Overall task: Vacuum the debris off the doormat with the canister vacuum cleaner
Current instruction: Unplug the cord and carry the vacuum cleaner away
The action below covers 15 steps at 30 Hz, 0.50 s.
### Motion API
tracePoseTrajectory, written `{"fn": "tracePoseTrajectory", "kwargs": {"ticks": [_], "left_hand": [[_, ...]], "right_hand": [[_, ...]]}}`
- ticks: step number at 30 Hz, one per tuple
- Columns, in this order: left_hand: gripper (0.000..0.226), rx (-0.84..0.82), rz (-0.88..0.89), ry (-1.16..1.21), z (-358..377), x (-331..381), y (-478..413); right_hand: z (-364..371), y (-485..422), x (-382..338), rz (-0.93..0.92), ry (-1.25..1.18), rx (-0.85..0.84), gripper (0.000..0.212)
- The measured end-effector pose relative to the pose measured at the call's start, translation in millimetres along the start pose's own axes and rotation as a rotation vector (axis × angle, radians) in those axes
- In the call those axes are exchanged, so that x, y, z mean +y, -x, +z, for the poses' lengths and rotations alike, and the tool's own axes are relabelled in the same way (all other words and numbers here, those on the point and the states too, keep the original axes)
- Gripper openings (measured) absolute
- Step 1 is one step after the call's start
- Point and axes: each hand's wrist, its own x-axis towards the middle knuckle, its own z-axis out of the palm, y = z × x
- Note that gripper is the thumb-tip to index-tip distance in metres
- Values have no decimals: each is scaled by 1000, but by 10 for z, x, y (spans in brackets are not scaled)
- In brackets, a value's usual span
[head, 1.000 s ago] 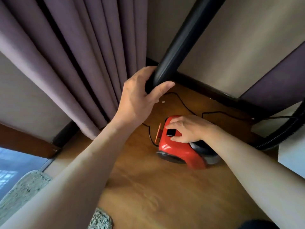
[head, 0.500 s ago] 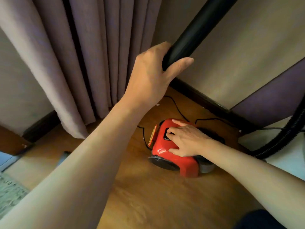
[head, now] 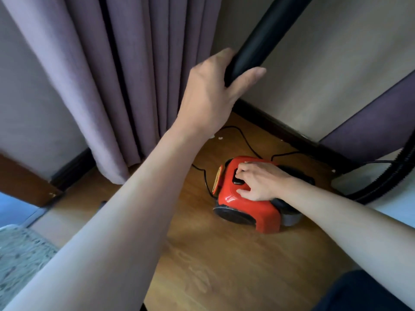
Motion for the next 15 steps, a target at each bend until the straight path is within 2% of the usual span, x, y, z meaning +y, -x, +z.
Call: {"fn": "tracePoseTrajectory", "kwargs": {"ticks": [5, 11, 15], "left_hand": [[25, -19, -34, 9, -6, 69, 4], [19, -40, -46, 53, -66, 219, -50], [37, -3, -78, 73, -88, 460, -113]], "right_hand": [[-85, 194, 70, 49, -173, 90, 55], [-367, 666, 188, 172, -387, 347, 50], [-602, 1076, 360, 241, -450, 442, 50]]}}
